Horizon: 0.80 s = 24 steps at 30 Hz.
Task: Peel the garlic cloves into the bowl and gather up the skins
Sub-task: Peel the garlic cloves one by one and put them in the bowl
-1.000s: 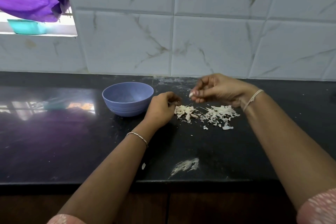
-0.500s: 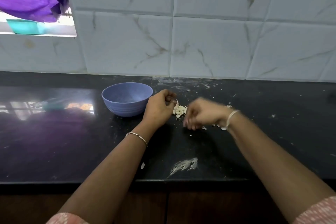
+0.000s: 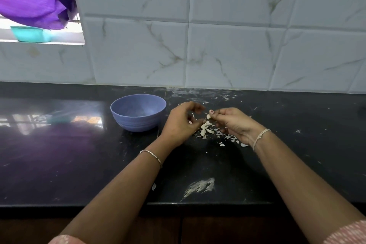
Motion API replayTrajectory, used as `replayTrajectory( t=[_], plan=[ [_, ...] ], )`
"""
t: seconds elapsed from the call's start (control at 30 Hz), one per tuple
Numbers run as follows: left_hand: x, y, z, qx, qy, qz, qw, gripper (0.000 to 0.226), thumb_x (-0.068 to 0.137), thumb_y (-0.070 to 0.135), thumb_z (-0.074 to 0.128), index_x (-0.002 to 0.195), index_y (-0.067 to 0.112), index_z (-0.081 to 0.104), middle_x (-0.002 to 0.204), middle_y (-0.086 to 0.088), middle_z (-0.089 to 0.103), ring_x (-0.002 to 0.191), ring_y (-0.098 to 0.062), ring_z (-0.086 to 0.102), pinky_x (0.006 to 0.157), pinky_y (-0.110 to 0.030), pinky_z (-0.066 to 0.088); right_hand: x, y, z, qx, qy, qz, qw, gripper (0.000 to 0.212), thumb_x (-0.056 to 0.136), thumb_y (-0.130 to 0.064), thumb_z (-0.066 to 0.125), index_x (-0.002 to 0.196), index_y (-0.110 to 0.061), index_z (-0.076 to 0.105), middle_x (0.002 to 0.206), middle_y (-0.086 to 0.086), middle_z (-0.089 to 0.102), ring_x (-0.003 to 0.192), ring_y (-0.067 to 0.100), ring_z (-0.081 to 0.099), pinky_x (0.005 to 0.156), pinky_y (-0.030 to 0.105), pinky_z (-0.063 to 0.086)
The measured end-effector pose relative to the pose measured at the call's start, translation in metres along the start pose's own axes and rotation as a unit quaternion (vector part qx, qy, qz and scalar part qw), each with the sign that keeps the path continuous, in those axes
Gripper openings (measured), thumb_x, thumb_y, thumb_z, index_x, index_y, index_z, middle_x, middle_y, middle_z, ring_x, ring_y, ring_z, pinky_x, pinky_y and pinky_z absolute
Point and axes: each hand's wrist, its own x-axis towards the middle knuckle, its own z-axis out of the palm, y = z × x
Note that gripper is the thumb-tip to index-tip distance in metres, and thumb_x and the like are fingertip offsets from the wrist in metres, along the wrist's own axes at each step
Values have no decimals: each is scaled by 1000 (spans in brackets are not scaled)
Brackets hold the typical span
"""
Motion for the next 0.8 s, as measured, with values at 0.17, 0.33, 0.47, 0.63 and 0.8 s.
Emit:
replayTrajectory(
  t=[0.17, 0.33, 0.47, 0.63, 0.8],
  plan=[
    [15, 6, 10, 5, -4, -11, 1000, 16, 79, 22, 81, 88, 26, 69, 86, 13, 68, 64, -7, 56, 62, -16, 48, 0, -5, -4, 50, -5, 11, 999, 23, 94, -28, 62, 77, -13, 66, 74, -1, 60, 57, 5, 45, 51, 18, 30],
    [34, 9, 27, -29, 4, -29, 999, 12, 83, 23, 77, 88, 25, 67, 89, 12, 69, 59, -2, 53, 59, -13, 43, 6, -6, -15, 61, 40, 16, 997, 18, 95, -20, 60, 79, -17, 65, 73, -5, 62, 55, 3, 44, 50, 18, 31],
    [42, 12, 45, -28, 4, -45, 999, 10, 87, 19, 72, 95, 22, 67, 93, 8, 69, 69, -13, 65, 64, -24, 54, 13, 3, -17, 90, 90, 21, 992, 18, 96, -17, 59, 78, -17, 62, 72, -3, 58, 54, 5, 43, 46, 17, 31],
    [45, 7, 57, -94, 8, -107, 990, 11, 90, 19, 69, 99, 16, 62, 98, -5, 67, 69, -23, 70, 52, -27, 56, 18, 12, -22, 76, 162, -5, 984, 7, 90, -16, 68, 84, -14, 66, 78, 1, 63, 58, 7, 48, 47, 19, 37],
    [46, 4, 58, -162, -16, -146, 976, 9, 92, 12, 67, 99, 12, 62, 96, -8, 64, 60, -14, 63, 50, -27, 55, 17, 8, -29, 100, 129, -6, 987, 15, 88, -27, 71, 83, -12, 71, 78, 0, 67, 58, 5, 51, 52, 19, 39]
  ],
)
